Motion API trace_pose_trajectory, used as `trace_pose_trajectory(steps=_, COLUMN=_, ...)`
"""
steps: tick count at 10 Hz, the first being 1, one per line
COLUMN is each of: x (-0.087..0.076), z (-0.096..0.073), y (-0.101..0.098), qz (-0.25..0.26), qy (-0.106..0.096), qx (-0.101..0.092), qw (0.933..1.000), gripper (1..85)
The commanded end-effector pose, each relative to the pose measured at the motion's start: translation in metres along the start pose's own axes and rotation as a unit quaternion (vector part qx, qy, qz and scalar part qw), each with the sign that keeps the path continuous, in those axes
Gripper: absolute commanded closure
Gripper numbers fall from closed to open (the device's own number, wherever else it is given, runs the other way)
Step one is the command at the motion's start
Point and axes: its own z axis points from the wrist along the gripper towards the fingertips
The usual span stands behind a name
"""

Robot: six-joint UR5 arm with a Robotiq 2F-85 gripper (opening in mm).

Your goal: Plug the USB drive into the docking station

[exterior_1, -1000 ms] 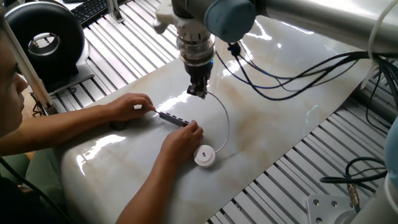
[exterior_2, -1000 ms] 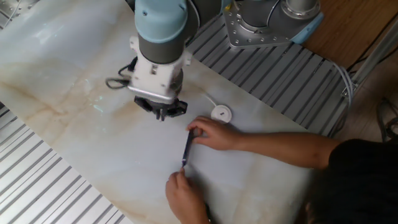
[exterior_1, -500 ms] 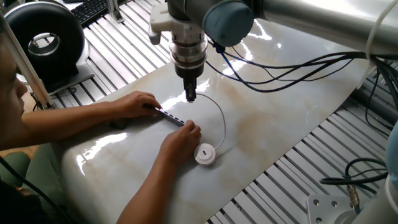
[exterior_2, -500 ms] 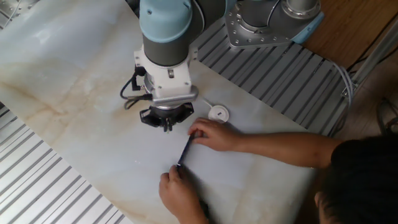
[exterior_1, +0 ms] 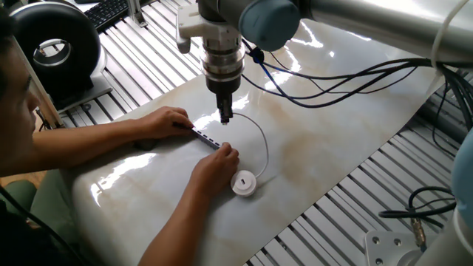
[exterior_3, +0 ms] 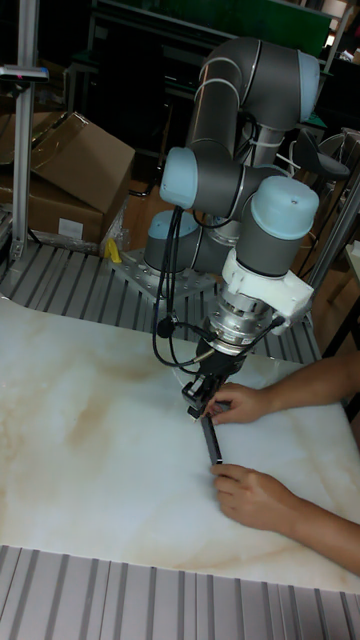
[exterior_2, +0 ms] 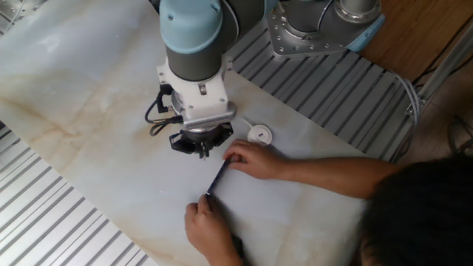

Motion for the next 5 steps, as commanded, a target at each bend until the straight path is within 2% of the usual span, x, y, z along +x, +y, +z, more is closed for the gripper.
trace_pose_trajectory(steps=1, x=-0.0046, z=-0.0059, y=0.0106, qz=0.079, qy=0.016, qx=-0.012, qw=0.9967, gripper=84.3)
trace_pose_trajectory(steps=3, x=-0.0088, z=-0.0062, y=0.0145, qz=0.126, qy=0.012, qx=-0.019, qw=0.9918, gripper=84.3)
trace_pose_trajectory(steps=4, x=-0.0073, z=-0.0054, y=0.0106, qz=0.137, qy=0.015, qx=-0.012, qw=0.9904, gripper=84.3)
trace_pose_trajectory(steps=5, x=-0.0107, z=-0.0054, y=0.0098, qz=0.176, qy=0.008, qx=-0.011, qw=0.9843, gripper=84.3)
